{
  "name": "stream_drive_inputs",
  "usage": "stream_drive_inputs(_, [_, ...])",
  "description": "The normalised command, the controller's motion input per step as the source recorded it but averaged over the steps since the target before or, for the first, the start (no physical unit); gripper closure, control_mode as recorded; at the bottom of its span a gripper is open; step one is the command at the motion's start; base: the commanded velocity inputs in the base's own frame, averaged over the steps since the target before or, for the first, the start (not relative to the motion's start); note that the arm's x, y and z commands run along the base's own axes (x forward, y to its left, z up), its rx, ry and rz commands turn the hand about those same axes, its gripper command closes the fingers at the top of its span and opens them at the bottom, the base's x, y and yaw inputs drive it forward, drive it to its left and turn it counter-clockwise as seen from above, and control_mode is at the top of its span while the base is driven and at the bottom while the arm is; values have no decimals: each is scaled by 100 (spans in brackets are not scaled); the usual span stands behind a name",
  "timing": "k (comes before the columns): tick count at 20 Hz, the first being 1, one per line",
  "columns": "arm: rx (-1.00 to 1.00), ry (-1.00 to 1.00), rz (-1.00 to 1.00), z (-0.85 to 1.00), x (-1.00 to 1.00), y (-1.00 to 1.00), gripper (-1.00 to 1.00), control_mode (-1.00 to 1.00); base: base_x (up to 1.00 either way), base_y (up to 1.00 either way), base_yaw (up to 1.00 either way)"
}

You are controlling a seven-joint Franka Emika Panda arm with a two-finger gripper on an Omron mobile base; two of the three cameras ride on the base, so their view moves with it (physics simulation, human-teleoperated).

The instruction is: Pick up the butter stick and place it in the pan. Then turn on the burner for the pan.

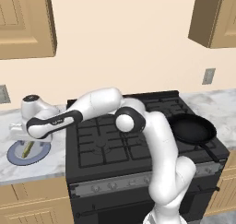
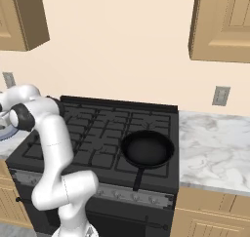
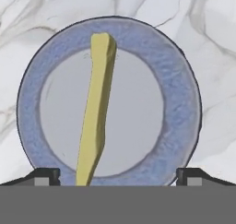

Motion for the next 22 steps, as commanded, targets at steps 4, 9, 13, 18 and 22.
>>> stream_drive_inputs(4, [-2, 4, 0, -20, 21, 20, -100, -100, 0, 0, 0])
stream_drive_inputs(9, [-2, 4, 0, -20, 18, 21, -100, -100, 0, 0, 0])
stream_drive_inputs(13, [-1, 3, 0, -14, 20, 18, -100, -100, 0, 0, 0])
stream_drive_inputs(18, [0, 3, 0, -14, 11, 6, -100, -100, 0, 0, 0])
stream_drive_inputs(22, [0, 4, 0, -16, 4, 0, -100, -100, 0, 0, 0])
